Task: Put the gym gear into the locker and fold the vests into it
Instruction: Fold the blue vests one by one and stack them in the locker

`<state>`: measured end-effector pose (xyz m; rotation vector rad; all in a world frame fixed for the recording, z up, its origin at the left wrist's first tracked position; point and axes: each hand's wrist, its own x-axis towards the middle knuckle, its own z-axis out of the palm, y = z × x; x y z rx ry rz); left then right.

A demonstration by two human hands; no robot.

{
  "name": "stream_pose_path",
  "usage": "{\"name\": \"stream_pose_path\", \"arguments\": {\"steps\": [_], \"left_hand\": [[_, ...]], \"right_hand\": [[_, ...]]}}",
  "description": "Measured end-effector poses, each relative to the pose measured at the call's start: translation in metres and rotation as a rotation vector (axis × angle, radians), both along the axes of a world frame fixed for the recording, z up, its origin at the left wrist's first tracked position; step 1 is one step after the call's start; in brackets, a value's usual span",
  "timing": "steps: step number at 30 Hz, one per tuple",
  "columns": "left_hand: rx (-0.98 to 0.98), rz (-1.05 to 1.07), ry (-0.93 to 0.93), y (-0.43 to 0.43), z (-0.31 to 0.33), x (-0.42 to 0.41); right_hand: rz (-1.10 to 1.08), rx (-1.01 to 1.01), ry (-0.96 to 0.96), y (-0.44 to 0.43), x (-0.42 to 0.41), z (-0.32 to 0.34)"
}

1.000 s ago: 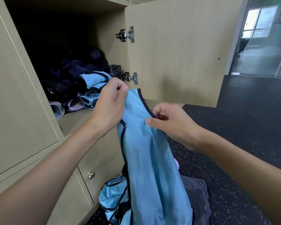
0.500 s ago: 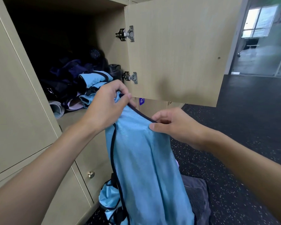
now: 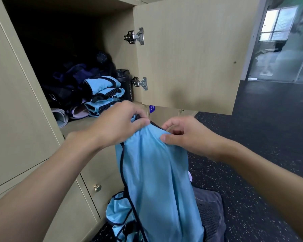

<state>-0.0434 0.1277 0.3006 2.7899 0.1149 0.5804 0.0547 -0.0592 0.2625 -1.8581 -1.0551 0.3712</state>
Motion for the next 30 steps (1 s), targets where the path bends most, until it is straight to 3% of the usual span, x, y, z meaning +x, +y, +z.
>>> {"name": "stream_pose_path", "arguments": {"steps": [4, 8, 11, 16, 18, 23, 26, 30], "left_hand": [[0.205, 0.194, 0.012, 0.009, 0.002, -0.005], [-0.100, -0.082, -0.003, -0.002, -0.005, -0.003], [-0.269, -0.320, 0.102, -0.017, -0.012, -0.001], [-0.285, -0.263, 0.231, -0.012, -0.019, 0.002], [-0.238, -0.212, 0.192, -0.004, -0.019, 0.004], [0.122, 0.083, 0.101, 0.016, -0.014, 0.004], [-0.034, -0.008, 0.038, 0.011, -0.014, 0.004], [-0.346, -0.294, 0.152, -0.019, -0.019, 0.005]], "right_hand": [[0.048, -0.057, 0.047, -0.005, 0.003, 0.003], [0.055, -0.022, -0.054, -0.001, 0.000, 0.004], [0.091, 0.014, -0.077, 0.000, -0.004, 0.005], [0.083, -0.042, -0.077, -0.006, -0.001, 0.003], [0.074, -0.075, -0.053, -0.009, 0.001, 0.003], [0.080, -0.116, 0.023, -0.017, 0.006, 0.006], [0.067, -0.123, -0.019, -0.017, 0.006, 0.007], [0.111, -0.063, -0.048, -0.012, -0.001, 0.010]]}}
